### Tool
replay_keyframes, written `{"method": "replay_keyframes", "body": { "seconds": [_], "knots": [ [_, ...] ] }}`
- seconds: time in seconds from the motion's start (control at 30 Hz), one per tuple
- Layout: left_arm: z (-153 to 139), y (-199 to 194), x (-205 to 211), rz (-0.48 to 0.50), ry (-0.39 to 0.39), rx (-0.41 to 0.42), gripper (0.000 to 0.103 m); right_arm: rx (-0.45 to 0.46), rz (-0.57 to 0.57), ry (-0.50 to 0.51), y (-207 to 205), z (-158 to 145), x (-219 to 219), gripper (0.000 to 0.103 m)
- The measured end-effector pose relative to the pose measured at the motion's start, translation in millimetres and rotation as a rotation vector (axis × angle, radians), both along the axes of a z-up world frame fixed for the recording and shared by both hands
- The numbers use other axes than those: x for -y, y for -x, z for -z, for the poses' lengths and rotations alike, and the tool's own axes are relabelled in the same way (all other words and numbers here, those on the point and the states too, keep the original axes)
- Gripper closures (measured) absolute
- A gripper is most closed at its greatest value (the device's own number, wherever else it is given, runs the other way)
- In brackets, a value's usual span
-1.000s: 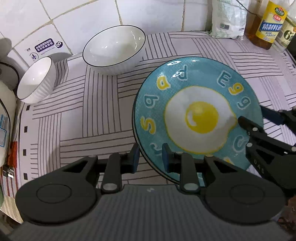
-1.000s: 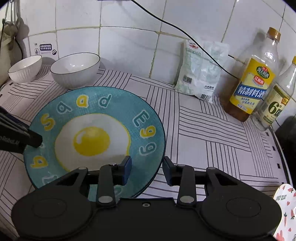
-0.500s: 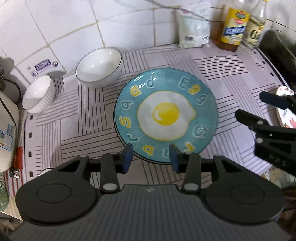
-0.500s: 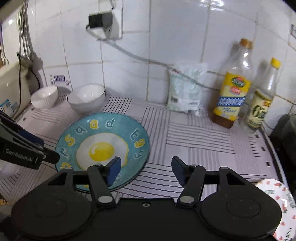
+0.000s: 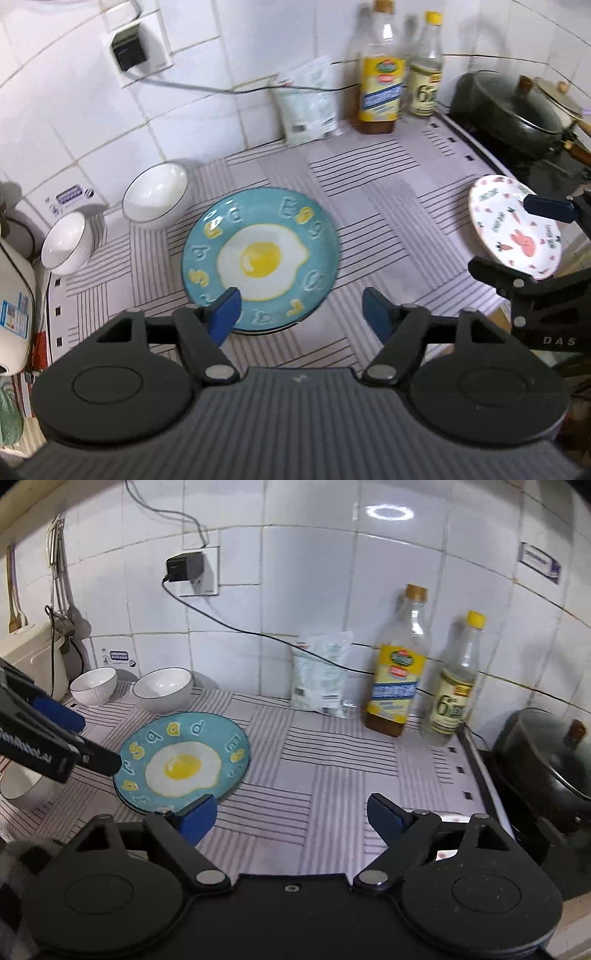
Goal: Organize plates and bowls
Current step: 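Move both grippers toward the pink bunny plate beside the stove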
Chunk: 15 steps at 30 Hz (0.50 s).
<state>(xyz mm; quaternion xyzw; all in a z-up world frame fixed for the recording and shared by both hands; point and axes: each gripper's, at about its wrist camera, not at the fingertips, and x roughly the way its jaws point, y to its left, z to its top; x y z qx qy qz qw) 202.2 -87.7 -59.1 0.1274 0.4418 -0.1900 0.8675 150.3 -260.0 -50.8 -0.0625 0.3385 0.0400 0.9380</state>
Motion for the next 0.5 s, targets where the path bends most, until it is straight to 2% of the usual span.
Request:
{"method": "replay_keyframes", "body": {
  "seconds": [0.2,0.5],
  "knots": [
    [4,17,29,0.043,-0.033,0.034,0.011,0.013,0.076,0.012,28,-4,32,0.006],
    [21,20,70,0.062,-0.041,-0.009,0.007,0.021,0.198,-0.029,50,4,78,0.005]
  ]
}}
